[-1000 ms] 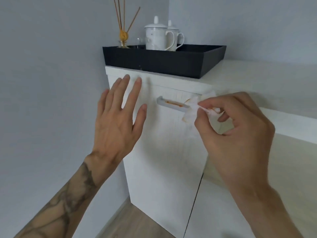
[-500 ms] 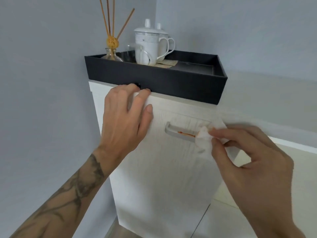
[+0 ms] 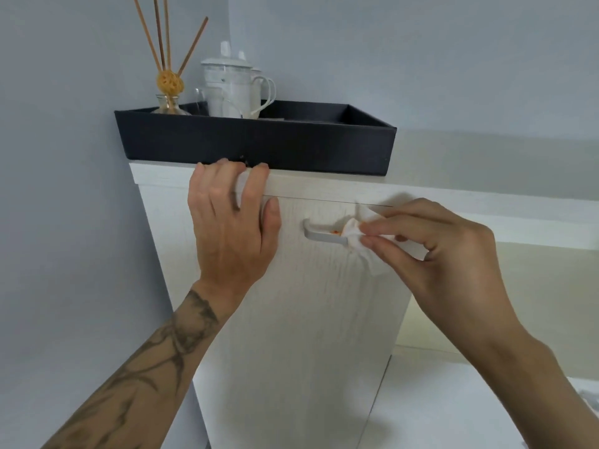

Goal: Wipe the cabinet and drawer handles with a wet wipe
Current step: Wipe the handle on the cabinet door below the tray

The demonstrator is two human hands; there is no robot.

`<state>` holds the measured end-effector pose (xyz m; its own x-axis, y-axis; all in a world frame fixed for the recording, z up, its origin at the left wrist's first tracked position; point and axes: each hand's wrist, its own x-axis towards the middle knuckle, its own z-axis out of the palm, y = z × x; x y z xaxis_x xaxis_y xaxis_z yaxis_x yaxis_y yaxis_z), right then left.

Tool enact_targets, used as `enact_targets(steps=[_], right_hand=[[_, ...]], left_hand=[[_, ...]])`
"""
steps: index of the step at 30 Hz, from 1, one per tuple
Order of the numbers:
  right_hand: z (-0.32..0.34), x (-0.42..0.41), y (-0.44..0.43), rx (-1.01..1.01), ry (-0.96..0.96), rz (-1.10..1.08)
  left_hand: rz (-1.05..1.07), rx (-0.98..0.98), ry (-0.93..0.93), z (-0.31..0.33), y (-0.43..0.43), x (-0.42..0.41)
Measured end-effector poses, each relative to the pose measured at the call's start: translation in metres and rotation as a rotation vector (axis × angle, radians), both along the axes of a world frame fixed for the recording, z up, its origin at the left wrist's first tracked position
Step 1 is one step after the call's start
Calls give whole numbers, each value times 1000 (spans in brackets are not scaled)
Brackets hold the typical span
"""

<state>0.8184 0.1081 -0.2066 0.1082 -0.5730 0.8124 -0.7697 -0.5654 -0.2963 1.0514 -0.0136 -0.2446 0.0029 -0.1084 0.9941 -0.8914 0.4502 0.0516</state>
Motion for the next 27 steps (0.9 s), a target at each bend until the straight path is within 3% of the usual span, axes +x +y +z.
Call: enact_targets(steps=[27], right_hand=[[-6, 25, -10, -10, -15, -43]], left_hand=[[-36, -37, -14, -6, -10, 4]])
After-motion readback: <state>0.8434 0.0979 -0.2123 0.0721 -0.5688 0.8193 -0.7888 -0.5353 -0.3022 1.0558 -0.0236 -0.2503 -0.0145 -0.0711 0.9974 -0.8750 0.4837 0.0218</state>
